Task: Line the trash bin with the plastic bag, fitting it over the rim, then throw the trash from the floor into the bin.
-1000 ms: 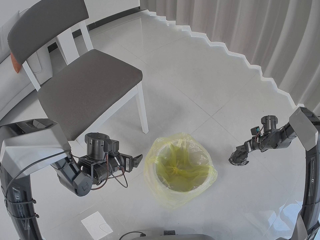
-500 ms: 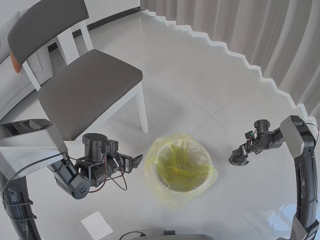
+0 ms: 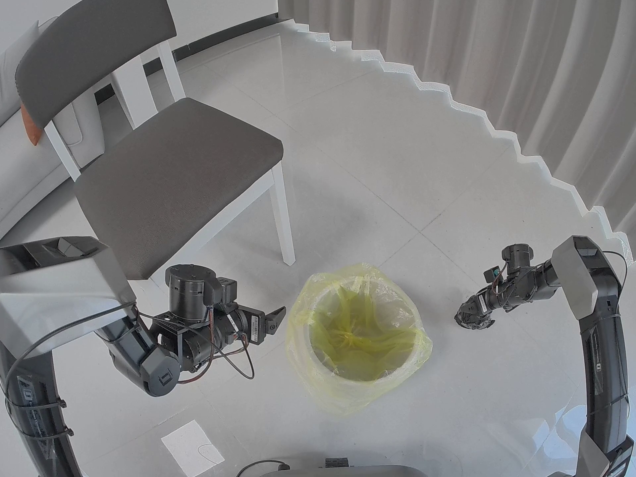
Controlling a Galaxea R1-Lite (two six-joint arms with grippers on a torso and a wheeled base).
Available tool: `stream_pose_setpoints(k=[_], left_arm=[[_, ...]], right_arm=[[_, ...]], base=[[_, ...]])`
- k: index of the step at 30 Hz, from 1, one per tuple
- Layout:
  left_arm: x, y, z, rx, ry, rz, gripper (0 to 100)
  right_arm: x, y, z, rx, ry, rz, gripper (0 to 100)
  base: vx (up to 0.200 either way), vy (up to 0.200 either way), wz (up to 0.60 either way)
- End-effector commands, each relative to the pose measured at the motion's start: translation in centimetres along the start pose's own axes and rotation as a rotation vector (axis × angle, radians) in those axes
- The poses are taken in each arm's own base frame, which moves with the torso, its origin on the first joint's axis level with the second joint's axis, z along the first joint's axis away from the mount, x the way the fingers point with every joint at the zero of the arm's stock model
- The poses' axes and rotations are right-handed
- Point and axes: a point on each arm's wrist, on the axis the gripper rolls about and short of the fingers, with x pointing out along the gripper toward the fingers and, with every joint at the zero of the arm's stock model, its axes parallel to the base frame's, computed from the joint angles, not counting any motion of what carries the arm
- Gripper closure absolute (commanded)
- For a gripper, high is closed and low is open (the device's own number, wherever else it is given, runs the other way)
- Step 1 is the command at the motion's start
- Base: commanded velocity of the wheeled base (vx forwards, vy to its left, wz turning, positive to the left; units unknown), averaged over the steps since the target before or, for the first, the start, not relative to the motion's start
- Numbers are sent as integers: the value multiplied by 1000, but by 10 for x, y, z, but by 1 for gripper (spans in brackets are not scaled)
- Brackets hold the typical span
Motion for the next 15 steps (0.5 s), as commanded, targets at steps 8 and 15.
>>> stream_pose_setpoints(k=[8, 15], left_arm=[[-1, -1, -3, 0, 10, -2, 0], [-2, -1, -6, -4, 21, -4, 0]], right_arm=[[-14, 0, 3, 3, 14, -10, 100], [-83, 11, 23, -10, -4, -16, 100]], base=[[0, 0, 0], [0, 0, 0]])
